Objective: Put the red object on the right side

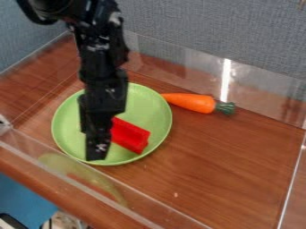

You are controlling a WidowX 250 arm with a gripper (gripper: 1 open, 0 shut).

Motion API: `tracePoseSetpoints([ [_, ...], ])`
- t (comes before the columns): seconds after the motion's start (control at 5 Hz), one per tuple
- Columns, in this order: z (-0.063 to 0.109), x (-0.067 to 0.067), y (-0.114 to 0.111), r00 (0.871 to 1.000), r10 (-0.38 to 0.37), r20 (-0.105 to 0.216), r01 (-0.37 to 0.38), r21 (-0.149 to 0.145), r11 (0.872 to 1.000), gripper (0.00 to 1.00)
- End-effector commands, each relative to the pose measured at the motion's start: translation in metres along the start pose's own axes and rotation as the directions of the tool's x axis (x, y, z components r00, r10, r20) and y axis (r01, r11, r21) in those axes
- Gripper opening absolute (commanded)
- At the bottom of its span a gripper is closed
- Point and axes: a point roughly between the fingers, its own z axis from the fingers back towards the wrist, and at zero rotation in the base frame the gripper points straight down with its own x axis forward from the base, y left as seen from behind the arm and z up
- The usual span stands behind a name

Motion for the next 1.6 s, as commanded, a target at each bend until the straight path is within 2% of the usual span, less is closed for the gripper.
tracePoseSetpoints([
  [0.0, 0.017, 0.016, -0.01, 0.998, -0.055, 0.012, 0.054, 0.055, 0.997, 1.0],
  [0.2, 0.033, 0.022, -0.018, 0.997, -0.072, 0.007, 0.071, 0.088, 0.994, 1.0],
  [0.4, 0.042, 0.02, -0.017, 0.995, -0.101, 0.016, 0.099, 0.103, 0.99, 1.0],
  [0.8, 0.021, 0.016, 0.031, 0.997, -0.071, 0.033, 0.068, 0.096, 0.993, 1.0],
  [1.0, 0.013, 0.014, 0.044, 0.999, -0.031, 0.039, 0.028, 0.084, 0.996, 1.0],
  [1.4, 0.003, 0.026, 0.034, 0.982, -0.184, 0.042, 0.179, 0.106, 0.978, 1.0],
])
